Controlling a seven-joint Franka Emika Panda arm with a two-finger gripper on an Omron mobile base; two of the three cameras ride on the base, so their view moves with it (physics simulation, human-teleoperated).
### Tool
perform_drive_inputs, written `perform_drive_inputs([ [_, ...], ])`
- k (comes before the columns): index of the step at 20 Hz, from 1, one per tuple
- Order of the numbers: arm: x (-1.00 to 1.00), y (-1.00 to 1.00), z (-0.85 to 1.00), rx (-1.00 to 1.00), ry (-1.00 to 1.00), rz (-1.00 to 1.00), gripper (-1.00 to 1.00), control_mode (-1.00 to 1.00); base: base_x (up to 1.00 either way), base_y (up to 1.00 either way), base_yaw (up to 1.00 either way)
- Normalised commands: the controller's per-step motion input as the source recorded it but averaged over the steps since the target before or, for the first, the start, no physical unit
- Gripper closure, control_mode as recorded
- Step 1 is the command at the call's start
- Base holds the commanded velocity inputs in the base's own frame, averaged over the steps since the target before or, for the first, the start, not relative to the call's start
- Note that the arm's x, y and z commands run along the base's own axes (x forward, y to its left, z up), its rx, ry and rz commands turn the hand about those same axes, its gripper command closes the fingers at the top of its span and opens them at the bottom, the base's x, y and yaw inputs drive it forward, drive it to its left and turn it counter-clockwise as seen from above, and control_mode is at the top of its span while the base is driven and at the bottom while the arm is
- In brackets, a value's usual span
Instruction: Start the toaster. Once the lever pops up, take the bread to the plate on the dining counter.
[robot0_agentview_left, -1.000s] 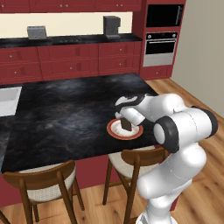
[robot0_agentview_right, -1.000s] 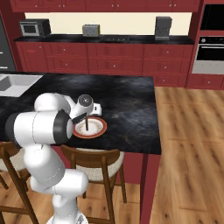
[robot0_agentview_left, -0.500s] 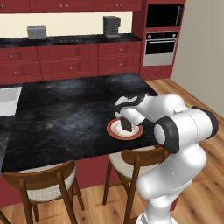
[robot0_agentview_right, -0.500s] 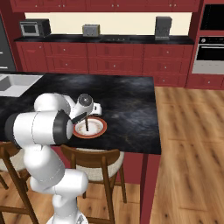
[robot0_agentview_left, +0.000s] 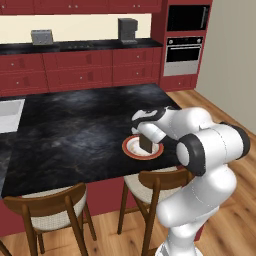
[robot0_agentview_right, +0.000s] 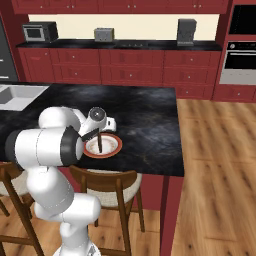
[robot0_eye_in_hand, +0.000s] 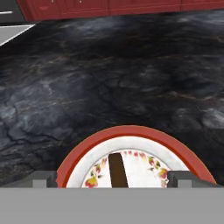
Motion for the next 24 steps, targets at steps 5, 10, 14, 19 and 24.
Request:
perform_drive_inputs([
  [5, 0.00, 0.00, 0.00, 0.00, 0.00, 0.00, -1.00, -1.00, 0.00, 0.00, 0.00],
  [10, -0.04, 0.00, 0.11, 0.00, 0.00, -0.01, -1.00, -1.00, 0.00, 0.00, 0.00],
  [14, -0.39, -0.01, 0.32, 0.00, 0.01, -0.05, -1.00, -1.00, 0.00, 0.00, 0.00],
  [19, -0.49, 0.00, 0.34, 0.00, 0.03, -0.09, -1.00, -1.00, 0.00, 0.00, 0.00],
  [24, -0.26, 0.00, 0.51, 0.00, 0.05, -0.10, -1.00, -1.00, 0.00, 0.00, 0.00],
])
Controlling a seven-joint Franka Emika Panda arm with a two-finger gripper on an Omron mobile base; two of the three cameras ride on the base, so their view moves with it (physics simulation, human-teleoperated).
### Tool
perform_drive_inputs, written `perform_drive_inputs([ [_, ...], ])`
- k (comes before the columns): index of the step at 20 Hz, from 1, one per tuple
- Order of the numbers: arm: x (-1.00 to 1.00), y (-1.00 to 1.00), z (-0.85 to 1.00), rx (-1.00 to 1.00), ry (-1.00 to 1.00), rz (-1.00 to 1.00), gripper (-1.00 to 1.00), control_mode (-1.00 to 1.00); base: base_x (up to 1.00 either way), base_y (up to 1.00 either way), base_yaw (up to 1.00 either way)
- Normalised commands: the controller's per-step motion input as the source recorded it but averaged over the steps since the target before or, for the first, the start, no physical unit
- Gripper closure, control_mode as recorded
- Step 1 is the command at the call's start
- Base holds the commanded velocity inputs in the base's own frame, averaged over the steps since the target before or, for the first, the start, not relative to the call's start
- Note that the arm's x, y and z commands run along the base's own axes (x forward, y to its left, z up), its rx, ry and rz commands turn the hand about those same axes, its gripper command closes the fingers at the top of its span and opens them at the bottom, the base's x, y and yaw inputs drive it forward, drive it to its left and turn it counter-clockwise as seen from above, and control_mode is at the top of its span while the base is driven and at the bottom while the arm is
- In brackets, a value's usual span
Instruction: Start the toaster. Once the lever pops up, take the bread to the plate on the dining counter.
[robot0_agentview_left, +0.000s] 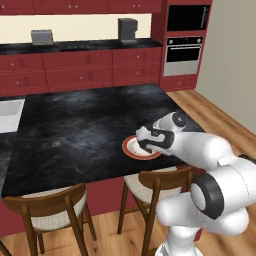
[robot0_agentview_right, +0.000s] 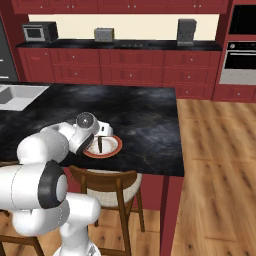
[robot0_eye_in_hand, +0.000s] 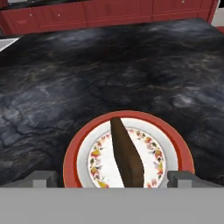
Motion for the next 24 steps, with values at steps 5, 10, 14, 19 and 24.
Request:
perform_drive_inputs([
  [5, -0.24, 0.00, 0.56, 0.00, 0.09, -0.09, -1.00, -1.00, 0.00, 0.00, 0.00],
  [10, -0.36, 0.00, 0.46, 0.00, 0.14, -0.08, -1.00, -1.00, 0.00, 0.00, 0.00],
  [14, -0.38, 0.00, 0.41, 0.00, 0.12, -0.05, -1.00, -1.00, 0.00, 0.00, 0.00],
  [19, -0.51, 0.00, 0.33, 0.00, 0.07, -0.01, -1.00, -1.00, 0.00, 0.00, 0.00],
  [24, -0.60, 0.00, 0.18, 0.00, 0.00, 0.00, -1.00, -1.00, 0.00, 0.00, 0.00],
])
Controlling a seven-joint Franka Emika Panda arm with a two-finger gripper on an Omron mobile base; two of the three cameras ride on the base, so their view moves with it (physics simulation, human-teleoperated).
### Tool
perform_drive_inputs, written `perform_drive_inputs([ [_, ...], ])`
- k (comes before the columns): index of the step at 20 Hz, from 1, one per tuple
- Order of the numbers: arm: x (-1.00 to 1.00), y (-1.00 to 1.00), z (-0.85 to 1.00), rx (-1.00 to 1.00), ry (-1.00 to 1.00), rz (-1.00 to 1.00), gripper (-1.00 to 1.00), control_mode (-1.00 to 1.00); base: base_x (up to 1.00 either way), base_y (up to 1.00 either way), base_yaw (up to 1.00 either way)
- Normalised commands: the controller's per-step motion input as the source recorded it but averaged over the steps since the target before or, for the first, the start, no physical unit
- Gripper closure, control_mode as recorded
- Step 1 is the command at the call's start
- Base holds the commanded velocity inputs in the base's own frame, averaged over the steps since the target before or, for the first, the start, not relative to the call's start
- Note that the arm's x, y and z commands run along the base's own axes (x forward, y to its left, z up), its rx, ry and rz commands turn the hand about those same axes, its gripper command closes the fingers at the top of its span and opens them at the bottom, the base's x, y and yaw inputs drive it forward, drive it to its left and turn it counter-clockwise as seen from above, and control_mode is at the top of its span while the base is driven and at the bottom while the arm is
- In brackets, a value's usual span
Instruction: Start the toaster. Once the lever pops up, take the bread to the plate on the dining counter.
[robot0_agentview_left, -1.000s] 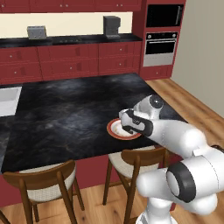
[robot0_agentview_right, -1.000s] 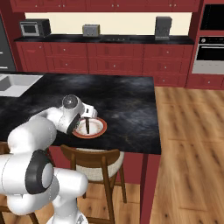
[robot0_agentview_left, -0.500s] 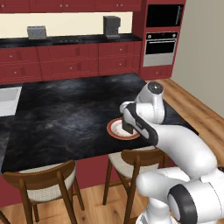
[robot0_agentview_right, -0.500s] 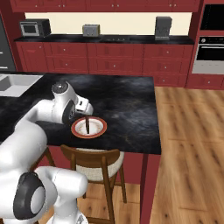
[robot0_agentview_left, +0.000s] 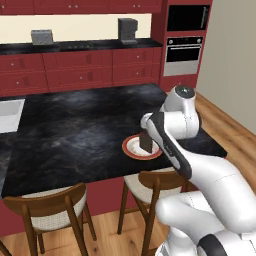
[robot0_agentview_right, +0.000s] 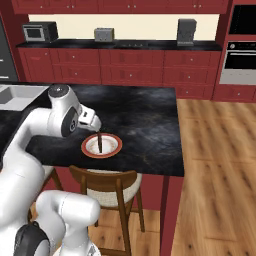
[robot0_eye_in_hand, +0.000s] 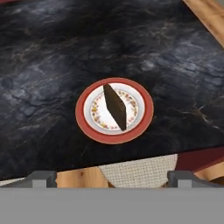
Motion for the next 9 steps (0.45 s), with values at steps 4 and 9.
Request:
perform_drive_inputs([
  [4, -0.70, 0.00, 0.08, 0.00, 0.00, 0.00, -1.00, -1.00, 0.00, 0.00, 0.00],
  [9, -0.65, 0.00, 0.27, 0.00, 0.00, 0.00, -1.00, -1.00, 0.00, 0.00, 0.00],
])
